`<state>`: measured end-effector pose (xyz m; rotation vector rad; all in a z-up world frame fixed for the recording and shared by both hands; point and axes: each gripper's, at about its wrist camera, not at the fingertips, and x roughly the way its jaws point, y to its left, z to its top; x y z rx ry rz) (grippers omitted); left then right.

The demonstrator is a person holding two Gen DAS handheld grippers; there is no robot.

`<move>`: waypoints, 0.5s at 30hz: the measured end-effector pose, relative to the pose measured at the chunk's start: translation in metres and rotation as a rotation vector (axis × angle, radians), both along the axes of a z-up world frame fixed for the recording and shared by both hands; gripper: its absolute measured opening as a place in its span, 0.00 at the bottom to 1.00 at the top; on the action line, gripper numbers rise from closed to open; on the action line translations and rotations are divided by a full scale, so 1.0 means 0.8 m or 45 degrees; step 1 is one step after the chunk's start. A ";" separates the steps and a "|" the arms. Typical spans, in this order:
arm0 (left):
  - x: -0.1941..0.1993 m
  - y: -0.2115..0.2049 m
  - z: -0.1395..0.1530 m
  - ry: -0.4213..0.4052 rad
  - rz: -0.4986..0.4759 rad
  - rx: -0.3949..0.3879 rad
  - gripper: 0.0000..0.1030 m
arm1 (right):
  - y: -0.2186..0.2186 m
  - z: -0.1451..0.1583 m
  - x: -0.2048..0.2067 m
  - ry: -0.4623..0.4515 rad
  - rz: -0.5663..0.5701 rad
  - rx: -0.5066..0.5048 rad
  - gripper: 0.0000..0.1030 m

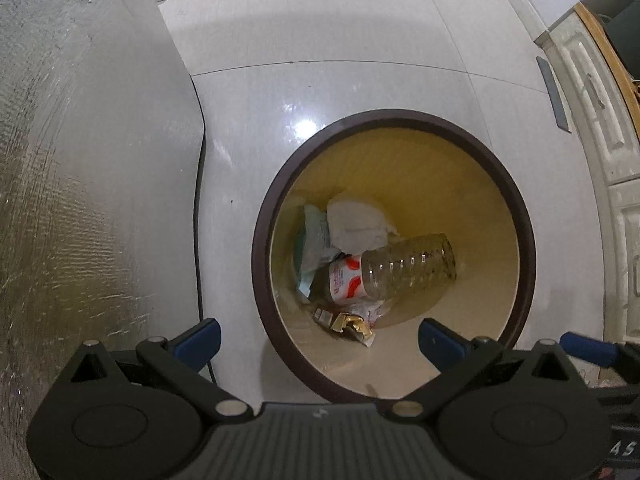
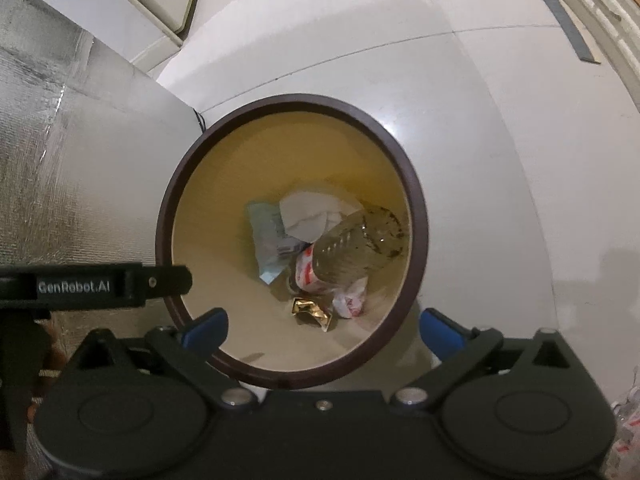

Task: Collect trash
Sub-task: 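Raise both open tools up from the bin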

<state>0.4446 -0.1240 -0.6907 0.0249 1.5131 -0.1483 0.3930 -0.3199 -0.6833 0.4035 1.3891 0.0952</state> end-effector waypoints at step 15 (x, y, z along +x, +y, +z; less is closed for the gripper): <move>-0.024 0.005 0.057 -0.058 0.052 0.019 1.00 | -0.017 0.052 -0.013 -0.069 0.027 -0.069 1.00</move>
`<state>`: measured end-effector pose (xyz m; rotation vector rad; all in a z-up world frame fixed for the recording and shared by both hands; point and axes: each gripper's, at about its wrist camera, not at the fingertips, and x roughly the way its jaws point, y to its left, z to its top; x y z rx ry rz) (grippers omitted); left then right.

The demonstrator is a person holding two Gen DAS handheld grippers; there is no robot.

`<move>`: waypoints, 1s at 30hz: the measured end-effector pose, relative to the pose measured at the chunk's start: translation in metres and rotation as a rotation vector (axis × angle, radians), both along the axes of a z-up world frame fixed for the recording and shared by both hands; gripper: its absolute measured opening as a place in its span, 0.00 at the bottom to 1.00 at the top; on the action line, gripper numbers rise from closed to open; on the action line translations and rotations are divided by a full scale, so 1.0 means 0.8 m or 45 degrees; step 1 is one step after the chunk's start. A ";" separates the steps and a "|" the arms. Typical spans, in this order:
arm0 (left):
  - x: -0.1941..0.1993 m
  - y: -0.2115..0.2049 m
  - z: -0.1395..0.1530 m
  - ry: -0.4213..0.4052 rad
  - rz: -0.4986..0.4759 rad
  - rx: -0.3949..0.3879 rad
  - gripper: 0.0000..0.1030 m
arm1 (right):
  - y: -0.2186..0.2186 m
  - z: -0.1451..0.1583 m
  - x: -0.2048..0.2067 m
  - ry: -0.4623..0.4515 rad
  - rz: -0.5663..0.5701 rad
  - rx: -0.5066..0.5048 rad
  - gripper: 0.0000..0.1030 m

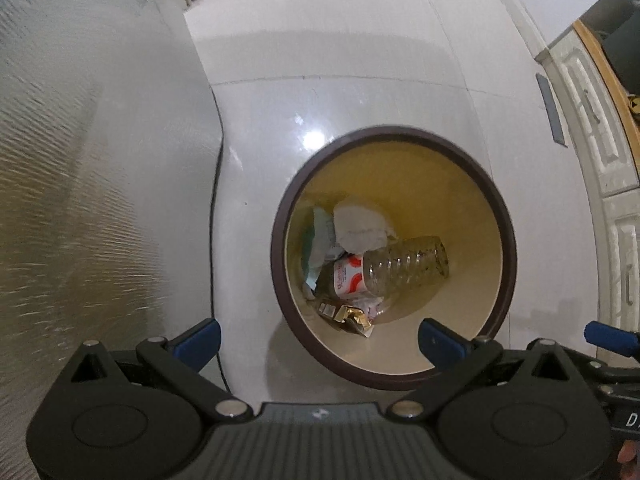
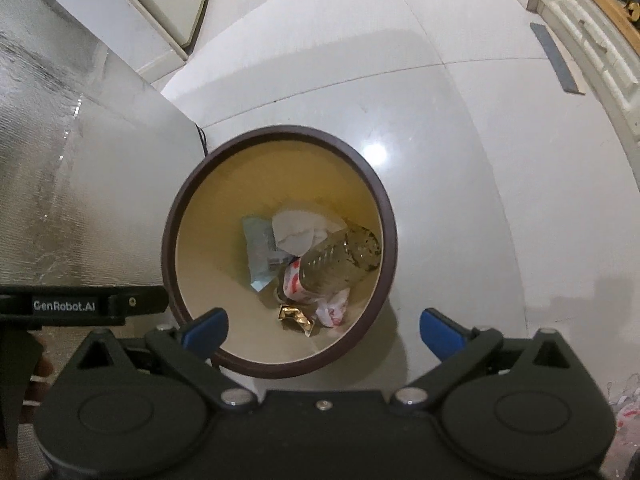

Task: Collect trash
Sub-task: 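Raise both open tools up from the bin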

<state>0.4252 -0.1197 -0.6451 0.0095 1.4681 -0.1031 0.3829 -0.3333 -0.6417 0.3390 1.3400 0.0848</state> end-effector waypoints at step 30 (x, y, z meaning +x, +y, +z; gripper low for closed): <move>-0.075 -0.007 0.449 -0.461 0.002 -0.048 1.00 | -0.043 0.414 -0.037 -0.289 -0.037 -0.187 1.00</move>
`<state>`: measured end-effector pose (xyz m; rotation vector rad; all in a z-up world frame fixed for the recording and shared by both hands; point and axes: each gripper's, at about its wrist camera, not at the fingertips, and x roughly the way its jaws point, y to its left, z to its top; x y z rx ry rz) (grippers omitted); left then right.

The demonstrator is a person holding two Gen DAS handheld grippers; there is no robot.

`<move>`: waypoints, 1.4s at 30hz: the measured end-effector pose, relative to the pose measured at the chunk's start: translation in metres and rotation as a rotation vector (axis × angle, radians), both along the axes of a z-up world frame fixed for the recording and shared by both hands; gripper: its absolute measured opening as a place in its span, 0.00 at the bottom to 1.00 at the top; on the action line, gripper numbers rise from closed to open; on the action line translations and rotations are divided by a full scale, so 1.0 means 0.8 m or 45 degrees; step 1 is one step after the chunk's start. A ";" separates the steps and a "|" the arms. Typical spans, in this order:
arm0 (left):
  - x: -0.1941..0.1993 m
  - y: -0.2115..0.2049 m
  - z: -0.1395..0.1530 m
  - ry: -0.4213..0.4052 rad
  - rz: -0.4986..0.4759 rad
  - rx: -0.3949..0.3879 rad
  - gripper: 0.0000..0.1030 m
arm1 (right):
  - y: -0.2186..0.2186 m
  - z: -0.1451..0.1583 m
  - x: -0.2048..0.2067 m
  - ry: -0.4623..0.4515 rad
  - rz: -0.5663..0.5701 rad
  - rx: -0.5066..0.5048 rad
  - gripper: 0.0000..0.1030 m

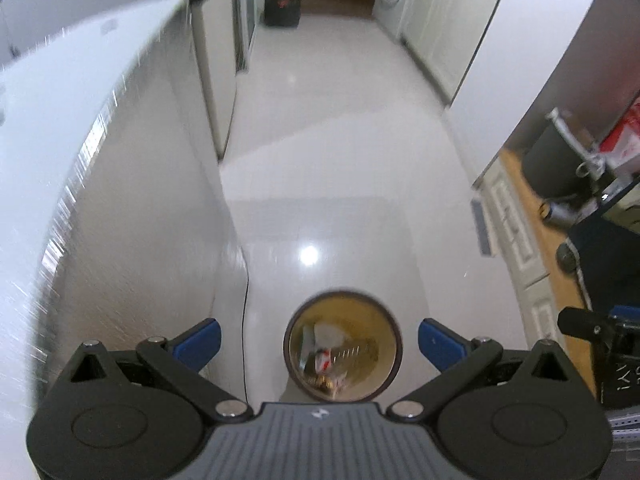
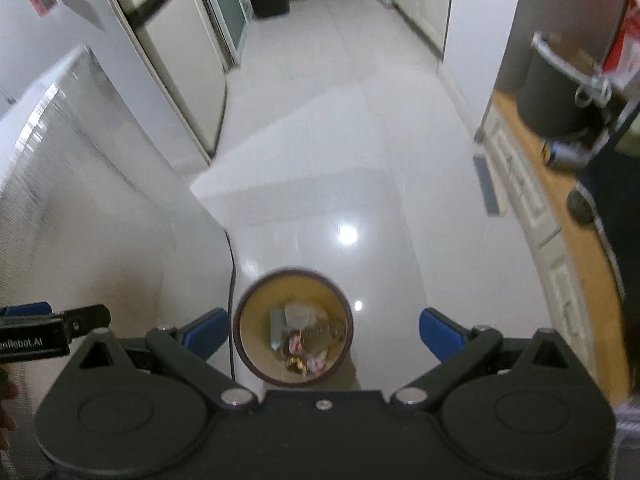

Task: Collect trash
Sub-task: 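Raise both open tools up from the bin, then move both tools over the table toward the cap and gold wrapper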

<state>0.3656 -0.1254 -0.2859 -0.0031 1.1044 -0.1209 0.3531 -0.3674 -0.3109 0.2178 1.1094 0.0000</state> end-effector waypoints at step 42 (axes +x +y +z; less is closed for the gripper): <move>-0.093 0.387 0.259 -0.509 0.255 -0.067 1.00 | 0.277 0.303 -0.070 -0.511 0.195 -0.067 1.00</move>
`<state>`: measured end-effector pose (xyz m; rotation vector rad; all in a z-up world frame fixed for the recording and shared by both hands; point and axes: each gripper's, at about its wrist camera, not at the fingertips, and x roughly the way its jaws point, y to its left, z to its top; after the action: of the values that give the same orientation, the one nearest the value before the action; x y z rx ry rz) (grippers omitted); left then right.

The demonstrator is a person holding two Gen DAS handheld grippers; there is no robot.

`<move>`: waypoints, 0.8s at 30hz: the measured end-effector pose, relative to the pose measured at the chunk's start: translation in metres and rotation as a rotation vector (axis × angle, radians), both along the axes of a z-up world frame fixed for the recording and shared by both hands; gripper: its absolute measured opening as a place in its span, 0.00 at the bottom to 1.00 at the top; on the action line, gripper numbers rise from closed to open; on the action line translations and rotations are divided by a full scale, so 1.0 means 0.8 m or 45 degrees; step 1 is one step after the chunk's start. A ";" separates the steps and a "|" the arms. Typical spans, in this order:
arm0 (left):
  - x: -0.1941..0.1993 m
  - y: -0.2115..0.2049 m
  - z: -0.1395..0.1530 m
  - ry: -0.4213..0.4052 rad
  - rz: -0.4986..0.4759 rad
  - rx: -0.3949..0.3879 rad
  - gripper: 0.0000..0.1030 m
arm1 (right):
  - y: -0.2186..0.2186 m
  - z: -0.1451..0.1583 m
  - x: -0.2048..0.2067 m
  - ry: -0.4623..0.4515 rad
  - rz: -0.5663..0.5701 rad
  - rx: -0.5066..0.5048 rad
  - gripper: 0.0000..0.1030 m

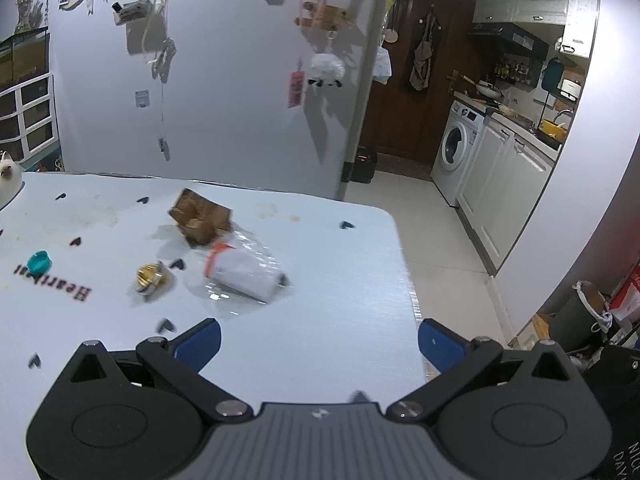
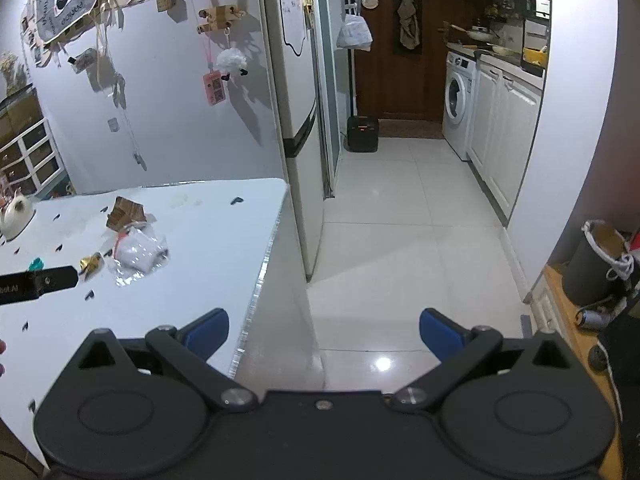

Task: Collect trash
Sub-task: 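Move both tools over the table toward the cap and gold wrapper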

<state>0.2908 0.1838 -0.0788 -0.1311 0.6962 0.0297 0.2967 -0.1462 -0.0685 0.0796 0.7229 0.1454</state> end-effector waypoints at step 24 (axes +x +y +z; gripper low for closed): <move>0.078 0.344 -0.051 0.077 0.291 0.105 1.00 | 0.335 -0.011 0.128 0.018 0.300 0.100 1.00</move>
<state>0.3529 0.4592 -0.1197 -0.1309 0.7365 0.2820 0.3991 0.1218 -0.0771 0.0698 0.7394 0.3990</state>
